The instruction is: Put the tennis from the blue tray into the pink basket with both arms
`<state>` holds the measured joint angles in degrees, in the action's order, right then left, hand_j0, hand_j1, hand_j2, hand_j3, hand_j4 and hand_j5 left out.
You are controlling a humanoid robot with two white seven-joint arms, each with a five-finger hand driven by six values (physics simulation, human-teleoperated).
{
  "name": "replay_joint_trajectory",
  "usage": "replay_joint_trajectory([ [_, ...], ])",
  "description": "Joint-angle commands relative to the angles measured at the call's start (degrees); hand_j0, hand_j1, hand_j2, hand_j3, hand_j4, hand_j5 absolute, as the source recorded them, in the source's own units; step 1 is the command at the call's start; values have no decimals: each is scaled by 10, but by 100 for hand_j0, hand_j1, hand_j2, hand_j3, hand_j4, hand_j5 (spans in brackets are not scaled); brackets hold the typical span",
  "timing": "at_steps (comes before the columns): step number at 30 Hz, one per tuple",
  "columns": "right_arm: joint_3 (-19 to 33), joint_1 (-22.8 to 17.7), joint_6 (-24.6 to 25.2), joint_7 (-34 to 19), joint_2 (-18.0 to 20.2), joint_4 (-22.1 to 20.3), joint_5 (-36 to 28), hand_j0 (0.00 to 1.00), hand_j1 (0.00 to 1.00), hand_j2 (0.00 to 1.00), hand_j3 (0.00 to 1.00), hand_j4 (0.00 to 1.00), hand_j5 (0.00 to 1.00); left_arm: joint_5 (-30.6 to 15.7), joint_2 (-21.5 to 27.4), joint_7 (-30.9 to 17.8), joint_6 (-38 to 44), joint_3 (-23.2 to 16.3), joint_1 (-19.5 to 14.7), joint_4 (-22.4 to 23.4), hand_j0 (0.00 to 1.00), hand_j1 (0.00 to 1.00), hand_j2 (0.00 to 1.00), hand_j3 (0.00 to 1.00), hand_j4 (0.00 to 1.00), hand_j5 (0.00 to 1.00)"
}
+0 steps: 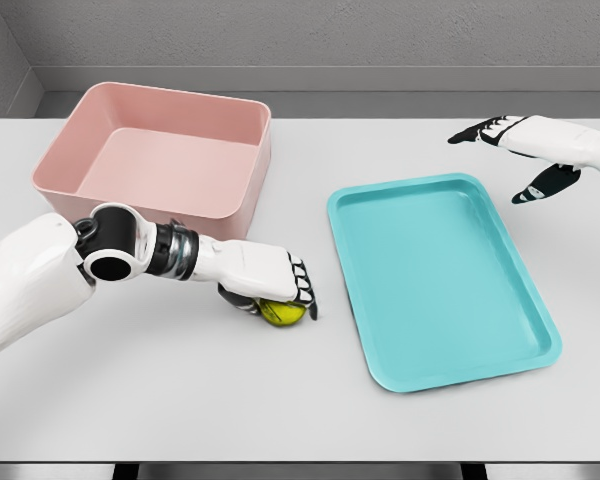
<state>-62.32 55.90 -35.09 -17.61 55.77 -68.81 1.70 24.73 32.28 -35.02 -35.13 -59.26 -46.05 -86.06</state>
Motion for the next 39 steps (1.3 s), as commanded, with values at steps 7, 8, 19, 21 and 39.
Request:
replay_joint_trajectory([
  [7, 1, 0, 1, 0, 0, 0, -4, 100, 100, 100, 100, 100, 100, -9, 2, 0, 1, 1, 3, -2, 54, 54, 54, 54, 54, 54],
  [8, 1, 0, 1, 0, 0, 0, -4, 100, 100, 100, 100, 100, 100, -10, 2, 0, 1, 2, 3, -3, 54, 54, 54, 54, 54, 54],
  [19, 1, 0, 1, 0, 0, 0, -4, 100, 100, 100, 100, 100, 100, -60, 21, 0, 1, 13, -21, -24, 54, 54, 54, 54, 54, 54],
  [21, 1, 0, 1, 0, 0, 0, -4, 100, 100, 100, 100, 100, 100, -69, 29, 0, 1, 22, -33, -23, 54, 54, 54, 54, 54, 54],
  [39, 1, 0, 1, 0, 0, 0, -4, 100, 100, 100, 100, 100, 100, -119, 51, 0, 1, 26, -104, -2, 54, 54, 54, 54, 54, 54],
])
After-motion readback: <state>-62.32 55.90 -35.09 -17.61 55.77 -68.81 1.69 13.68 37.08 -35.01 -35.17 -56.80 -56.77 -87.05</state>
